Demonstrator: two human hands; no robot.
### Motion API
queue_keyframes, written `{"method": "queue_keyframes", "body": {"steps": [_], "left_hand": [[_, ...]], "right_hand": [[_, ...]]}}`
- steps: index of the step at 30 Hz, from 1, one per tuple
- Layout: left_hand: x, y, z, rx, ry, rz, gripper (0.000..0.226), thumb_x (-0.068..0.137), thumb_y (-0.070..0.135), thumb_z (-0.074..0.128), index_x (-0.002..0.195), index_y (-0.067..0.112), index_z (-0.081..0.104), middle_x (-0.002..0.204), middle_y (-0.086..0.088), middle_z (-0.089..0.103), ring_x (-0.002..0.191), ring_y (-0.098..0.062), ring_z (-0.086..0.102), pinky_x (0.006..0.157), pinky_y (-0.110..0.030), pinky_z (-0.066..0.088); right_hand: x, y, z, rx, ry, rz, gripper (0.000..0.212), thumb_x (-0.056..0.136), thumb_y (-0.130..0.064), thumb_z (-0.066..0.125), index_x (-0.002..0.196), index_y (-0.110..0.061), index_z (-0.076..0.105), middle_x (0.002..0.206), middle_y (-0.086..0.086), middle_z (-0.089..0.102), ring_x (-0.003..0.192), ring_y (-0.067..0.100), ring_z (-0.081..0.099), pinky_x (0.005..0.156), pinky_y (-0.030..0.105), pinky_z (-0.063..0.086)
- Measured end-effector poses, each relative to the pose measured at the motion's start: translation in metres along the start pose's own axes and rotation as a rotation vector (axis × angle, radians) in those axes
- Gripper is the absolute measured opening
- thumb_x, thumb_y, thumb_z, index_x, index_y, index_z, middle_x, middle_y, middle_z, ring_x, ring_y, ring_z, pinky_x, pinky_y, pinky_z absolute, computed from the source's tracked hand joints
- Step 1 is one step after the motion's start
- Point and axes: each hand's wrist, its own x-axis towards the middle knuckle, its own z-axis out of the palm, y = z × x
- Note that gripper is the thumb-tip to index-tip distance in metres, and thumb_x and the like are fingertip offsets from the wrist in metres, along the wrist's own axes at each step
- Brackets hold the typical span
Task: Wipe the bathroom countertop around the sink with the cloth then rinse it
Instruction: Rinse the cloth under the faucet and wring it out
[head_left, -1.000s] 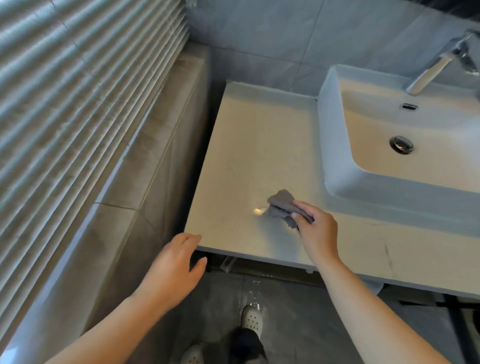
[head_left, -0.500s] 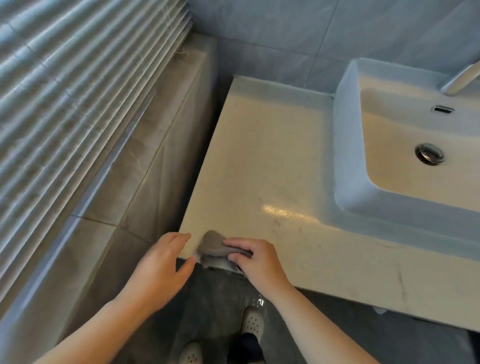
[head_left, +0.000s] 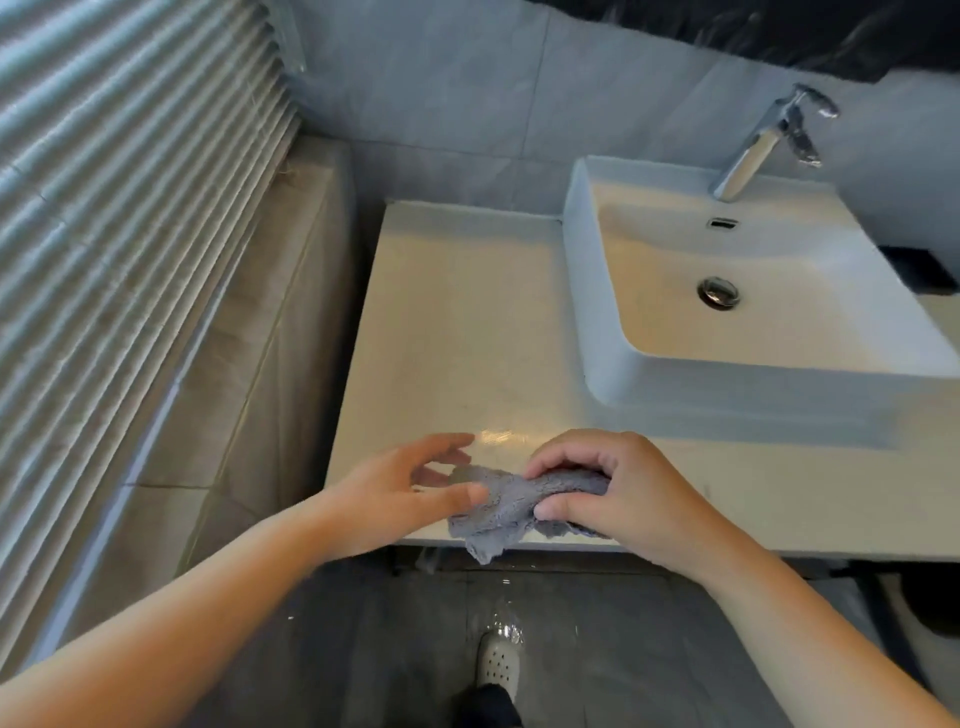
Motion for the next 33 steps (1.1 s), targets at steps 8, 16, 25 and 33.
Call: {"method": "queue_keyframes", "body": {"steps": [8,16,25,33], "left_hand": [[0.043,0.089,0.022,-0.135,-0.316,-0.015,0.046,0.071,0.030,0.081,0.107,0.008,0.063,0.082,0.000,0.066,0.068,-0.006,0.061,0.060,-0.018,0.049],[0.110,0.171,0.066,-0.027,-0.200,0.091,0.048,0.080,0.053,0.062,0.100,0.010,0.068,0.100,-0.015,0.069,0.091,-0.024,0.066,0.083,-0.036,0.056],[0.178,0.236,0.099,-0.181,-0.151,0.148,0.066,0.066,0.070,0.062,0.105,0.017,0.065,0.103,-0.008,0.070,0.097,-0.024,0.066,0.090,-0.045,0.053],[0.258,0.281,0.101,-0.228,0.005,0.169,0.033,0.079,0.037,0.067,0.098,0.011,0.069,0.095,-0.018,0.071,0.090,-0.041,0.065,0.083,-0.057,0.050]], "right_hand": [[-0.037,-0.008,-0.063,0.054,0.140,-0.061,0.026,0.074,-0.001,0.075,0.088,-0.022,0.073,0.085,-0.002,0.067,0.052,0.012,0.057,0.050,0.022,0.045],[-0.046,0.046,-0.158,-0.103,0.405,-0.109,0.015,0.087,-0.020,0.067,0.092,-0.033,0.072,0.088,-0.016,0.071,0.086,0.001,0.065,0.075,0.021,0.052],[-0.008,0.088,-0.252,0.126,0.641,-0.028,0.013,0.089,-0.023,0.062,0.084,-0.019,0.074,0.081,-0.003,0.071,0.078,0.012,0.066,0.071,0.031,0.054],[0.047,0.106,-0.319,0.219,0.780,0.169,0.032,0.085,-0.039,0.066,0.112,-0.024,0.060,0.105,-0.012,0.060,0.095,0.004,0.057,0.068,0.017,0.045]]}}
